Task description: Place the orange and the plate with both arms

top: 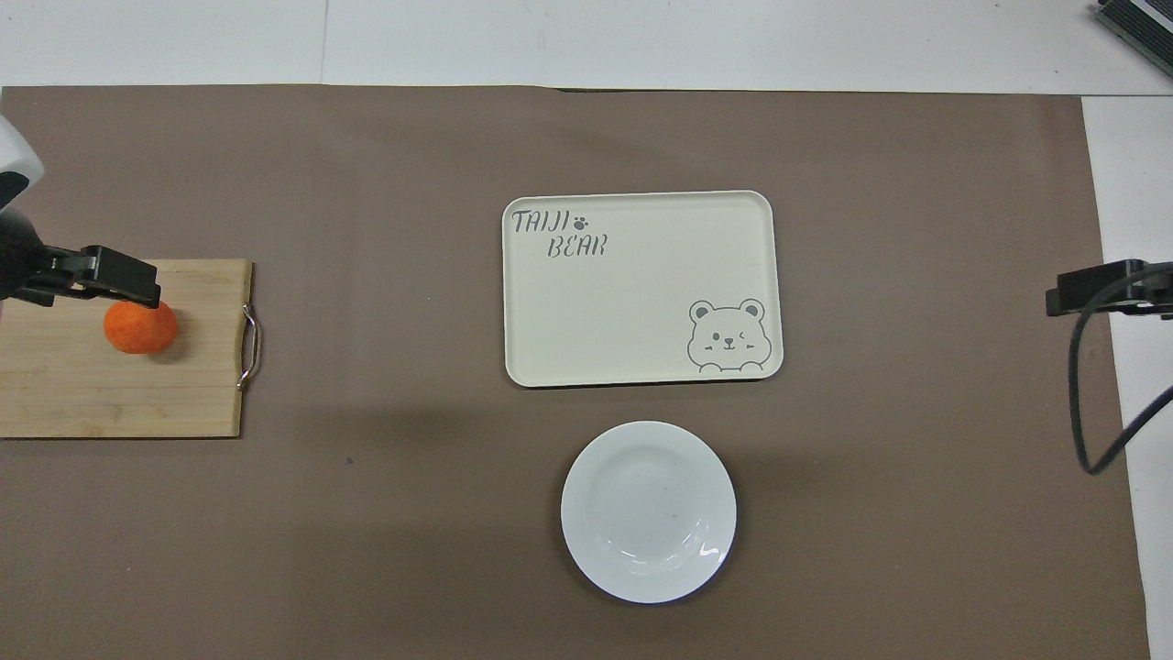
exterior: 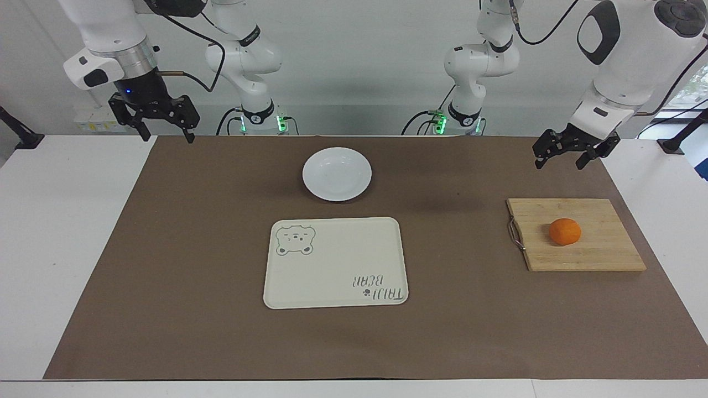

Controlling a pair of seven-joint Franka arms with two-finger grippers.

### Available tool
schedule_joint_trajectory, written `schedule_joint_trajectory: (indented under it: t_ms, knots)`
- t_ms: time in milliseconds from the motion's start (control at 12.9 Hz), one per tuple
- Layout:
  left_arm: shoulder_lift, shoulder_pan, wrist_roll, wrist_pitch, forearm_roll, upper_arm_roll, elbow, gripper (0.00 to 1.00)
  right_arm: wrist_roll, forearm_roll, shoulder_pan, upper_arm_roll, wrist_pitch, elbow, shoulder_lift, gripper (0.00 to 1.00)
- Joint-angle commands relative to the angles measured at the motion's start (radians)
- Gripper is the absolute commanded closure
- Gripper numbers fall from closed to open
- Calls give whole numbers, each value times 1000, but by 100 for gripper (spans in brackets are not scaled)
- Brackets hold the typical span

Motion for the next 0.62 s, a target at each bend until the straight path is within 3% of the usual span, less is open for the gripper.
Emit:
schedule_joint_trajectory:
  t_ms: [0,543]
  knots:
    - [4,-4,12,-11,-7,0,7,0,19,6,-12,7,-7,10,1,0]
    - [4,-5,4,-6,-12,-2,3,0,19,6,-12,7,-7,10,1,0]
